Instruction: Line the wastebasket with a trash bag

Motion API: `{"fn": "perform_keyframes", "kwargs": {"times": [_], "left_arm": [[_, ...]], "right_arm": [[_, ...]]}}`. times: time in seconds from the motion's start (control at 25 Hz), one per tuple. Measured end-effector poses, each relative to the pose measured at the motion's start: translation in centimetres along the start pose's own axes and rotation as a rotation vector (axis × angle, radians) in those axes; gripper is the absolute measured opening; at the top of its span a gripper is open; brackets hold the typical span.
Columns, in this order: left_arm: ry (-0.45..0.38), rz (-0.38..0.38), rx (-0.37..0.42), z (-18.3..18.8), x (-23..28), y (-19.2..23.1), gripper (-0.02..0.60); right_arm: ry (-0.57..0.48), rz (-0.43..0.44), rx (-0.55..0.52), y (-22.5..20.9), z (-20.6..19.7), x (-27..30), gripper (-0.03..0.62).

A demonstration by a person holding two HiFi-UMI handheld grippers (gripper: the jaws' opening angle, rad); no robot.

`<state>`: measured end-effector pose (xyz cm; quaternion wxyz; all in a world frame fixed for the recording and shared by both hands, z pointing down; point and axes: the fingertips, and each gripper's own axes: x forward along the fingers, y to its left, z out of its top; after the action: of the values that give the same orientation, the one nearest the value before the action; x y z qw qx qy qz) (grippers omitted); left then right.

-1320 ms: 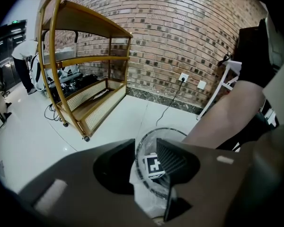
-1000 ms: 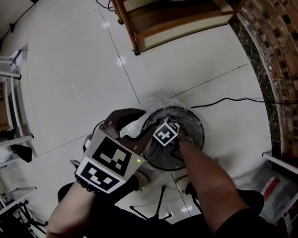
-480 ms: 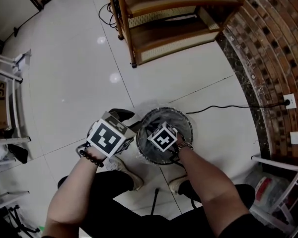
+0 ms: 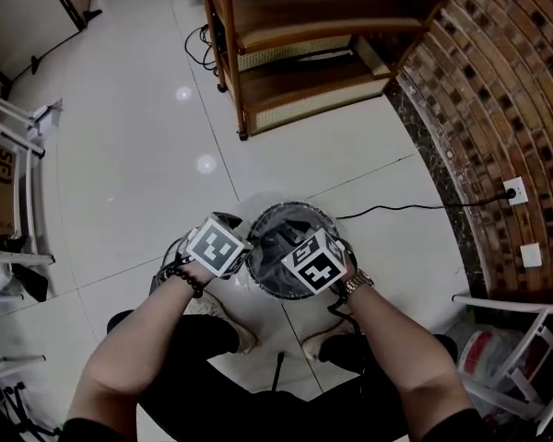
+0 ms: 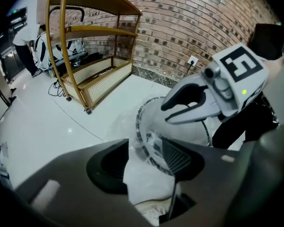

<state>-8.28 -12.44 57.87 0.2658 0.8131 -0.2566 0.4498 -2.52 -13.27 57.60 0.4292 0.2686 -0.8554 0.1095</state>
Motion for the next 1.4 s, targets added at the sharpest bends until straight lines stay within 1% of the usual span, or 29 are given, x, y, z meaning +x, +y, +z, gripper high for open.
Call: {"fn": "perform_keyframes", "kwargs": {"times": [0.04, 0.12, 0.16, 0.24, 0.32, 0.36, 0.4, 0.52, 0.6, 0.64, 0.68, 0.72, 0.8, 0.84, 0.88, 1.04, 1.12, 1.16, 1.2, 1.24, 1.28, 1.4], "left_arm": [[-0.004, 0.015, 0.014, 0.0, 0.1, -0.1, 0.238], [-0.007, 0.034, 0.066, 0.0, 0.8, -0.4, 0.255], [-0.012, 0.030, 0.093, 0.2, 1.4, -0.8, 0.257], [-0.009, 0.020, 0.137, 0.4, 2.6, -1.5, 0.274], [0.011, 0.013, 0.153, 0.0, 3.6, -1.6, 0.311], [0.022, 0.007, 0.147, -0.3, 4.1, -1.6, 0.341], [0.033, 0.000, 0.130, -0.7, 4.6, -1.5, 0.350], [0.057, -0.015, 0.053, -1.6, 5.5, -0.9, 0.354], [0.066, -0.011, 0.016, -2.0, 5.9, -0.5, 0.351], [0.072, -0.008, 0.012, -2.2, 6.0, -0.3, 0.334], [0.078, -0.006, 0.015, -2.4, 6.2, -0.2, 0.296], [0.083, -0.005, 0.020, -2.6, 6.3, -0.2, 0.270], [0.084, -0.007, 0.029, -2.7, 6.5, -0.5, 0.215], [0.083, -0.008, 0.034, -2.7, 6.6, -0.6, 0.171], [0.082, -0.007, 0.038, -2.6, 6.7, -0.7, 0.137], [0.074, -0.004, 0.022, -2.4, 6.7, -0.6, 0.123], [0.063, 0.010, 0.032, -2.2, 6.5, -0.5, 0.123], [0.057, 0.019, 0.034, -2.0, 6.4, -0.5, 0.162], [0.050, 0.025, 0.026, -1.8, 6.3, -0.5, 0.266], [0.042, 0.031, 0.010, -1.6, 6.1, -0.5, 0.334], [0.035, 0.036, -0.009, -1.5, 5.8, -0.5, 0.359], [0.013, 0.053, -0.072, -1.4, 4.7, -0.6, 0.362]], "right_arm": [[-0.010, -0.049, -0.040, -0.9, 0.5, -0.9, 0.111], [-0.003, -0.129, -0.096, -2.9, 0.6, -1.8, 0.168], [0.011, -0.148, -0.110, -3.7, 0.3, -1.9, 0.191], [0.056, -0.154, -0.128, -4.8, -0.9, -1.4, 0.237], [0.104, -0.141, -0.141, -5.4, -2.4, -0.6, 0.249], [0.126, -0.130, -0.139, -5.6, -3.2, -0.1, 0.249], [0.145, -0.117, -0.132, -5.7, -3.9, 0.3, 0.249], [0.172, -0.100, -0.104, -5.9, -5.3, 1.2, 0.249], [0.168, -0.116, -0.078, -6.3, -5.6, 1.5, 0.234], [0.164, -0.133, -0.069, -6.6, -5.7, 1.6, 0.222], [0.160, -0.153, -0.066, -7.0, -5.7, 1.7, 0.203], [0.157, -0.176, -0.066, -7.4, -5.7, 1.7, 0.175], [0.154, -0.218, -0.070, -8.2, -5.7, 1.6, 0.099], [0.155, -0.232, -0.074, -8.4, -5.7, 1.6, 0.076], [0.157, -0.240, -0.079, -8.5, -5.8, 1.6, 0.069], [0.154, -0.262, -0.093, -8.5, -5.8, 1.7, 0.067], [0.148, -0.260, -0.081, -8.4, -5.7, 1.6, 0.076], [0.150, -0.246, -0.070, -8.3, -5.6, 1.5, 0.146], [0.153, -0.227, -0.056, -8.0, -5.7, 1.4, 0.241], [0.156, -0.210, -0.043, -7.8, -5.7, 1.2, 0.266], [0.158, -0.201, -0.031, -7.6, -5.7, 0.8, 0.283], [0.157, -0.214, 0.026, -7.6, -6.3, -0.8, 0.288]]}}
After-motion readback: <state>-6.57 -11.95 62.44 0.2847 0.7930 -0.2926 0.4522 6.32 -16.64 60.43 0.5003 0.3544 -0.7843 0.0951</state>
